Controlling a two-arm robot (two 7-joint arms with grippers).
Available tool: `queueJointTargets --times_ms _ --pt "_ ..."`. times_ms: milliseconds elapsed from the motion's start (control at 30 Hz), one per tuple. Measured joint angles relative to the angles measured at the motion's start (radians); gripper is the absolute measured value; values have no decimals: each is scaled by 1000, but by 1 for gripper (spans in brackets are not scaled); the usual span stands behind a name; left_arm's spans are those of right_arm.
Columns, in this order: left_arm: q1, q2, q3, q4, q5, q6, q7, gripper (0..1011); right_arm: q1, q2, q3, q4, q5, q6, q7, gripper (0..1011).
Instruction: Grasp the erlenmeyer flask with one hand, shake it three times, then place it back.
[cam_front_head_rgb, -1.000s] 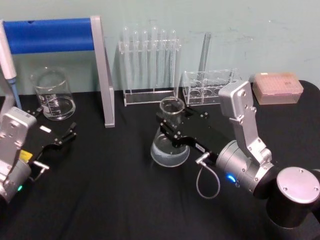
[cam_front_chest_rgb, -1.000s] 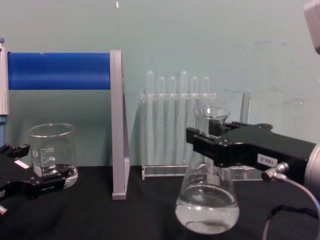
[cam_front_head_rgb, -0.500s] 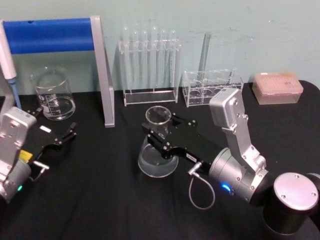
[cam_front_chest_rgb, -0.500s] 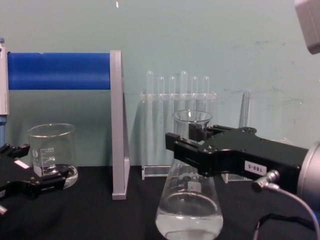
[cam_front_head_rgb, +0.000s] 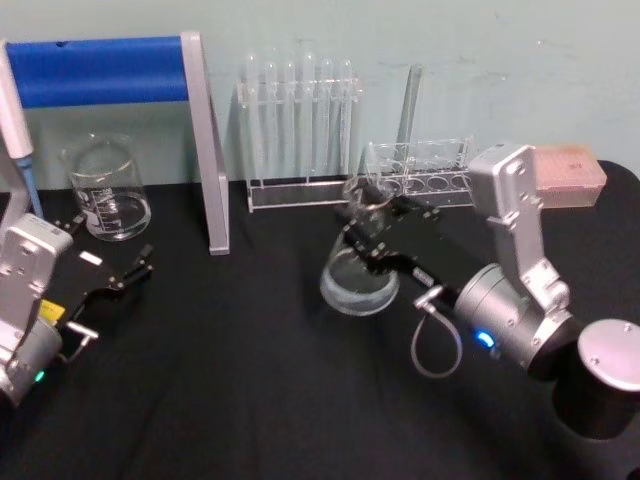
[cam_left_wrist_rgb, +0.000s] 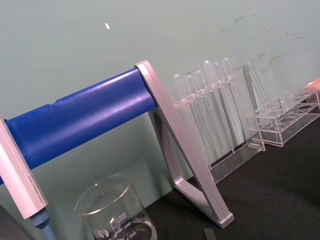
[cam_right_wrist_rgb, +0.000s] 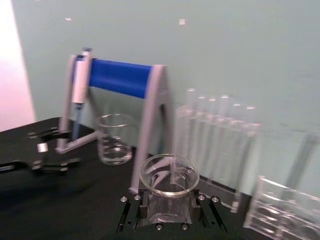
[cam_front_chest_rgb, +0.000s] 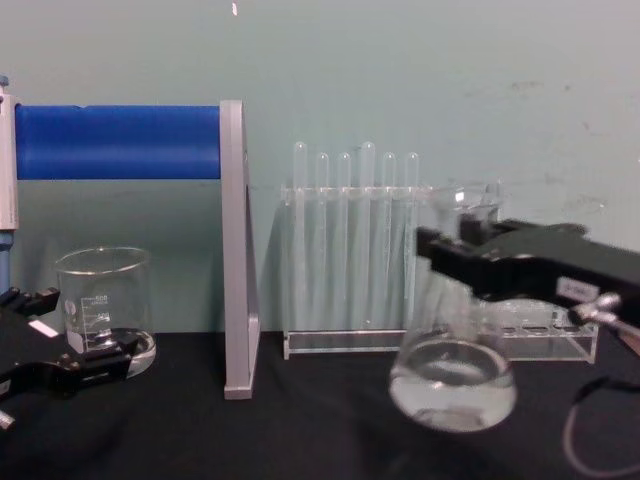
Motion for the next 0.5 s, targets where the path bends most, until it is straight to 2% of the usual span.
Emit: queueJointTargets --times_ms 500 --pt "0 0 0 0 0 0 0 1001 22 8 125 55 -5 -12 -75 450"
